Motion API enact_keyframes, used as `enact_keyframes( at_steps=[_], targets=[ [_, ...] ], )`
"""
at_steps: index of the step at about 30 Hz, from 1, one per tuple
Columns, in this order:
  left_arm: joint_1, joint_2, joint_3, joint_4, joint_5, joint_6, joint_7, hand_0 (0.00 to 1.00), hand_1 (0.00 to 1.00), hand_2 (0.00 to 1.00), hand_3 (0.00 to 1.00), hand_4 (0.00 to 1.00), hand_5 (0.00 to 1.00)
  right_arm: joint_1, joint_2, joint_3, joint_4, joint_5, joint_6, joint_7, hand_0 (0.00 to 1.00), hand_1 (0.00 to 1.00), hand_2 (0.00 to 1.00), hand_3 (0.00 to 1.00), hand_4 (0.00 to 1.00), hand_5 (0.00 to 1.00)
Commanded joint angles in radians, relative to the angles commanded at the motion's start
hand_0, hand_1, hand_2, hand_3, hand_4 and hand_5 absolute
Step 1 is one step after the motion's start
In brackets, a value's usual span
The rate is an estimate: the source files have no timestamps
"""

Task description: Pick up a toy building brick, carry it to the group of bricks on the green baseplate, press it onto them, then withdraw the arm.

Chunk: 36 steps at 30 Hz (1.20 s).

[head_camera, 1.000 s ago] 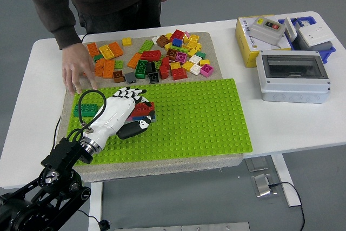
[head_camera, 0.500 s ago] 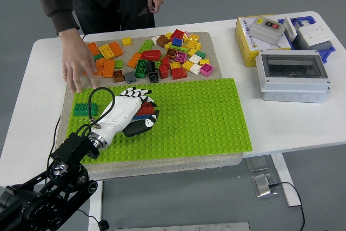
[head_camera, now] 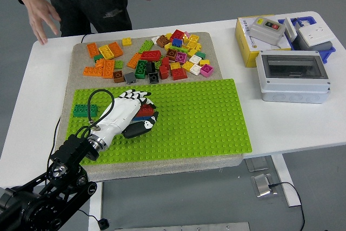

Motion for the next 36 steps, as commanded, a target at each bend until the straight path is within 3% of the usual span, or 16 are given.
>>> enact_keyframes(
  at_steps=[10, 21, 36],
  targets=[
    [0.01, 0.011, -0.02, -0.042, -0.017, 0.004, -0.006, 0.96, 0.926, 0.909, 0.618, 0.466, 0.837, -0.001, -0.001, 0.002, 0.0, -0.003, 0.0, -0.001, 0.636, 0.63, 0.621, 0.619, 0.444, 0.725],
    [0.018, -0.007, -0.023, 0.043, -0.027, 0.001, -0.019, 0.958, 0.923, 0.907, 0.614, 0.462, 0.833, 0.001, 0.001, 0.0, 0.0, 0.001, 0.001, -0.001, 0.639, 0.631, 0.621, 0.619, 0.445, 0.726],
    [0.031, -0.015, -0.027, 0.042, -0.023, -0.001, -0.02, 0.958, 0.924, 0.908, 0.612, 0.456, 0.83, -0.003, 0.003, -0.001, 0.0, 0.001, 0.002, 0.0, 0.636, 0.631, 0.622, 0.619, 0.447, 0.727]
  ],
)
